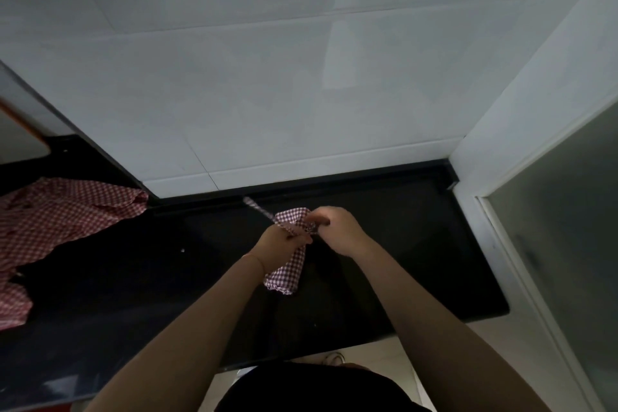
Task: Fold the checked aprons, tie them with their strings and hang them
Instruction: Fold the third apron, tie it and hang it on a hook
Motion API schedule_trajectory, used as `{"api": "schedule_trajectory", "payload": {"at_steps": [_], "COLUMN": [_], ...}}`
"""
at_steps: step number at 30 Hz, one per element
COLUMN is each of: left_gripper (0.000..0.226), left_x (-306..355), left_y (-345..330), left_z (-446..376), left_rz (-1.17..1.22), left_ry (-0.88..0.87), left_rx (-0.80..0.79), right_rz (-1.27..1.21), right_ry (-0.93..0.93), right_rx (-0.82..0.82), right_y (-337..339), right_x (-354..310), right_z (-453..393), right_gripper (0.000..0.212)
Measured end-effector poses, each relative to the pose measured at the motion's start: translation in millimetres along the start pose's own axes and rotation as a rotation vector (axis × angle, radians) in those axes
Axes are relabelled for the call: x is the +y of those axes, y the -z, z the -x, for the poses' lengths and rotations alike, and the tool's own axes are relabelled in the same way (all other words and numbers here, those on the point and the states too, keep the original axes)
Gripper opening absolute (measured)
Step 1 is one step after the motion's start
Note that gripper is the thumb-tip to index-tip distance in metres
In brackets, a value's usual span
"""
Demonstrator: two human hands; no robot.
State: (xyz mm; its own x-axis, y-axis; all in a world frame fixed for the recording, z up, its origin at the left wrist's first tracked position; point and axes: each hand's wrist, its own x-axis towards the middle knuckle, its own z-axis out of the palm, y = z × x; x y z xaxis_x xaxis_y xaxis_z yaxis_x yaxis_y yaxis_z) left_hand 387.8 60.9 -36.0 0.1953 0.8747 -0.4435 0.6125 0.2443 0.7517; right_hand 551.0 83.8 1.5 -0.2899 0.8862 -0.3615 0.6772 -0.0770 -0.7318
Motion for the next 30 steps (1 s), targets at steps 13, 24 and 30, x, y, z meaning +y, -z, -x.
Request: {"api": "schedule_trajectory", "payload": {"at_steps": [13,24,30], "left_gripper": [0.032,0.020,0.025], "left_x": [-6.4,-3.2,7.2], "left_y": [10.5,6.1,5.7], "left_z": [0.9,-1.3,1.0], "left_rz": [-0.175,-0.096,0.083], "left_ry": [0.071,0.093,0.178], "left_rx": [0.066,0.222,0.353], "right_rz": [0.170,0.026,0.065], "right_ry": [-0.071,0.011,0.017], "right_rx": [-0.080,0.071,0.131], "right_y": [-17.4,-42.3,-51.7], "right_x": [19.9,5.7,3.8], "right_z": [-3.2,-0.2,-1.1], "right_gripper": [0.010,0.019,0.005]}}
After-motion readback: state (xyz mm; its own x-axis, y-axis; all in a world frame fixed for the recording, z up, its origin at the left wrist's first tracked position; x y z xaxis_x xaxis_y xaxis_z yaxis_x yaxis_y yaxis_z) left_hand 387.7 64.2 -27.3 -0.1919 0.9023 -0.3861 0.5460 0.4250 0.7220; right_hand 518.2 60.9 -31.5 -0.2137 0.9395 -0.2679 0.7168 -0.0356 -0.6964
